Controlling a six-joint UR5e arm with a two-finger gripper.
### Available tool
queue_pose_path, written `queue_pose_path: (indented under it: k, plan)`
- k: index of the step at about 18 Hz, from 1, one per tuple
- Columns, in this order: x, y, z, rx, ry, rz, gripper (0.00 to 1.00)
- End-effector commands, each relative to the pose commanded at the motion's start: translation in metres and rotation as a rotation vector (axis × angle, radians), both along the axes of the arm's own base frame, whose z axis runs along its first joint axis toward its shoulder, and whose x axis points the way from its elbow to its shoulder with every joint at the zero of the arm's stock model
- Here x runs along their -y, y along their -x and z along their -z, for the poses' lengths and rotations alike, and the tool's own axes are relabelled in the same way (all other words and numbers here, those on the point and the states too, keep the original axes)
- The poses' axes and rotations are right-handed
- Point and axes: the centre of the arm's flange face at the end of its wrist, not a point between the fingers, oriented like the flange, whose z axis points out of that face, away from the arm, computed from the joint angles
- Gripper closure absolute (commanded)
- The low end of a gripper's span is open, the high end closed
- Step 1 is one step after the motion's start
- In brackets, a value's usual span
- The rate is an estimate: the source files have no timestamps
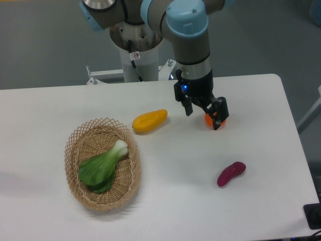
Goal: Pick up the green vegetable from the basket
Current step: 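Open the gripper and lift it away from the orange, then move the open gripper over the basket above the bok choy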
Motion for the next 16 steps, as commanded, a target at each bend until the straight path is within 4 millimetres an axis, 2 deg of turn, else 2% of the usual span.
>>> queue_pose_path:
  k: [5, 8, 11, 13, 16]
  plan:
    - [-0.008, -0.006, 0.010, 0.042, -0.034, -0.142, 0.00]
    - [-0.023, -0.014, 0.023, 0.072, -0.054, -0.189, 0.00]
    - [-0.045, -0.032, 0.030, 0.068, -0.089, -0.211, 0.00]
    - [-0.056, -0.052, 0.036, 0.075, -0.084, -0.173, 0.00]
    - [-0.069, -0.081, 0.059, 0.100, -0.045, -0.138, 0.00]
